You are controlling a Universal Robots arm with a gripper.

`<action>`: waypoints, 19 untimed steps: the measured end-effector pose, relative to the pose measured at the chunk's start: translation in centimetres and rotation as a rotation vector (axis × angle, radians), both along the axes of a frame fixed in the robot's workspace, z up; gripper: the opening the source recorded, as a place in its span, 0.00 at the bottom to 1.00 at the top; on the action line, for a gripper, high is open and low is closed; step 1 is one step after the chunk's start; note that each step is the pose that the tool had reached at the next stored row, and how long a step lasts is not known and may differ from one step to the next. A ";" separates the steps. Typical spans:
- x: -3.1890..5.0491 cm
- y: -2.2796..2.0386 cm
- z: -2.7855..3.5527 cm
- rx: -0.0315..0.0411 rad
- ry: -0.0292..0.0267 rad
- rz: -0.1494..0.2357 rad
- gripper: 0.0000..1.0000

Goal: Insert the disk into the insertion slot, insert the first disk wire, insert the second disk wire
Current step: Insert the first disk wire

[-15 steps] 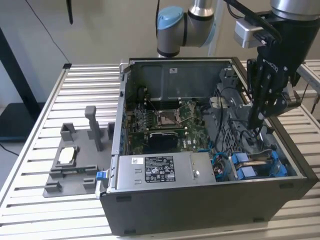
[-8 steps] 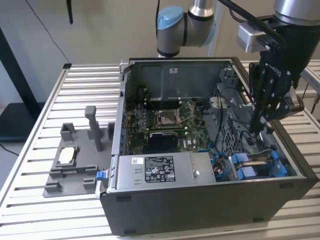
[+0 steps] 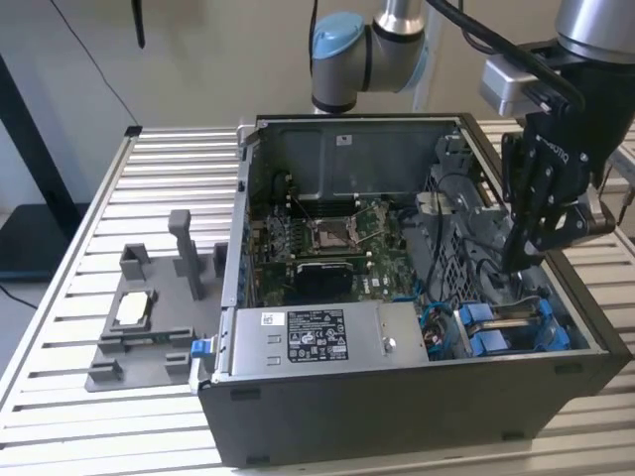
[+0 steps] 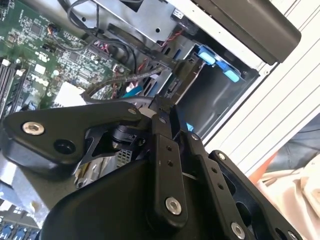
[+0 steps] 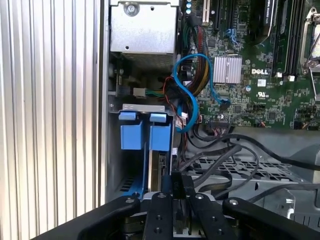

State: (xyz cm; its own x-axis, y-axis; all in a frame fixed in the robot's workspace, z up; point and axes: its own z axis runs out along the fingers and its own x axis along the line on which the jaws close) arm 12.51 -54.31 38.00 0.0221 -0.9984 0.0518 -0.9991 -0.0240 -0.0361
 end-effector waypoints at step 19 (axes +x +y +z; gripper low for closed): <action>1.57 -1.12 -1.51 0.0003 0.0103 -0.001 0.19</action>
State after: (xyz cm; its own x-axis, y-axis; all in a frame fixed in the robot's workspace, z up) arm 14.08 -55.44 36.49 0.0220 -0.9984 0.0513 -0.9994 -0.0233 -0.0259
